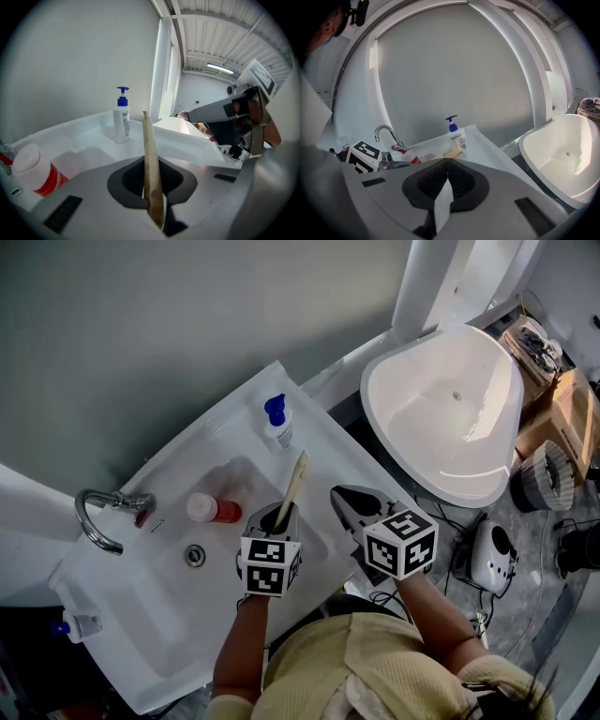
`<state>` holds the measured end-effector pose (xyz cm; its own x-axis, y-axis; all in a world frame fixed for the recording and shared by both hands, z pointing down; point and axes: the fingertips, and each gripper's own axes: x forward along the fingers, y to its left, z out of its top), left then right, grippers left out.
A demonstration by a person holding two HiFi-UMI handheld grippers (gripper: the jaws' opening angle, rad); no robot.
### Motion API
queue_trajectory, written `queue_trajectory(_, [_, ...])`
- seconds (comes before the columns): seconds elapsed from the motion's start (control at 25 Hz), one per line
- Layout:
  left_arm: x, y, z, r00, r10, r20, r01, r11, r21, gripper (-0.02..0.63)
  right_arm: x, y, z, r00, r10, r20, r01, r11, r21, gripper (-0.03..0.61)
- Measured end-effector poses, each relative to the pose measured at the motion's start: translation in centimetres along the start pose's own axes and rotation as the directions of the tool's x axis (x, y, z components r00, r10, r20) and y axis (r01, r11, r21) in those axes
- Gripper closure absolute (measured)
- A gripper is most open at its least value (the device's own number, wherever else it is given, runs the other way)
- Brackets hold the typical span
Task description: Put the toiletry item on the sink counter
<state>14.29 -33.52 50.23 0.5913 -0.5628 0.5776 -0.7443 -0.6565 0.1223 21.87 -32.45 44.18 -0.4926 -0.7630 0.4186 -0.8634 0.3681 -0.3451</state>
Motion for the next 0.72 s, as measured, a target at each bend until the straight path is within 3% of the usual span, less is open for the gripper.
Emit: queue_trajectory(0.72, [3.6,0.6,1.1,0.996,0.056,-0.063,-0.056,0.998,-0.001,0.554,1.6,-3.3,-0.2,0.999,0.031,-0.044,-0.031,1.0,0.006,0.552])
